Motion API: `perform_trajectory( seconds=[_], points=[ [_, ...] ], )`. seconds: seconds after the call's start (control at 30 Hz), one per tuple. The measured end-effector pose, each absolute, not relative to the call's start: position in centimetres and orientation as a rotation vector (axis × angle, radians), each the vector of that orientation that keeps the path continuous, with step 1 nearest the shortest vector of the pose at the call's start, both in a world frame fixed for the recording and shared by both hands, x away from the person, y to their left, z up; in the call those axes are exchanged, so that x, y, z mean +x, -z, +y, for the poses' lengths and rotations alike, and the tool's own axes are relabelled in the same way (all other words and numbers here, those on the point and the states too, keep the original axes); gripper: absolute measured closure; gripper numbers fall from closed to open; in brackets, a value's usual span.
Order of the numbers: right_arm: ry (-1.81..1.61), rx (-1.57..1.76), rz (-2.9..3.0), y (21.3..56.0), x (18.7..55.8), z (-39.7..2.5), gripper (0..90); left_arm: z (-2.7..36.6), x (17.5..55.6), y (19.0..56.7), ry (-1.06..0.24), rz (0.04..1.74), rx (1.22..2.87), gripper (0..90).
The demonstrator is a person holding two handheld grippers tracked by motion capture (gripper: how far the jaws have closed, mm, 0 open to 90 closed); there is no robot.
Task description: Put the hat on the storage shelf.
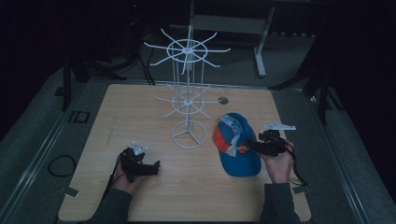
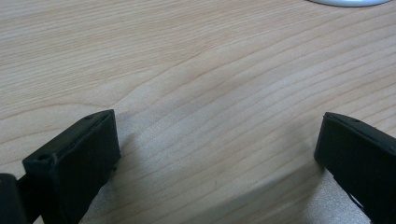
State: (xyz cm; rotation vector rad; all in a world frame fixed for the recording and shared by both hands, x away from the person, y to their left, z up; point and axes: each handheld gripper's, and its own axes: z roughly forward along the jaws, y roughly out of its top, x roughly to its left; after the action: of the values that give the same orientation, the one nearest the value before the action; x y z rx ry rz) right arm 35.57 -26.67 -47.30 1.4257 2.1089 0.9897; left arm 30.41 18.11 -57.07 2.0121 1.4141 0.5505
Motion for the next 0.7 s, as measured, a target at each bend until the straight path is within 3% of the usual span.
perform_trajectory(
  seconds=[0.7],
  points=[
    [-0.939,1.296,2.202,45.6,37.4,-25.4,42.9,18.1,30.5,57.1,-0.551,1.414,2.013,0.1]
  ],
)
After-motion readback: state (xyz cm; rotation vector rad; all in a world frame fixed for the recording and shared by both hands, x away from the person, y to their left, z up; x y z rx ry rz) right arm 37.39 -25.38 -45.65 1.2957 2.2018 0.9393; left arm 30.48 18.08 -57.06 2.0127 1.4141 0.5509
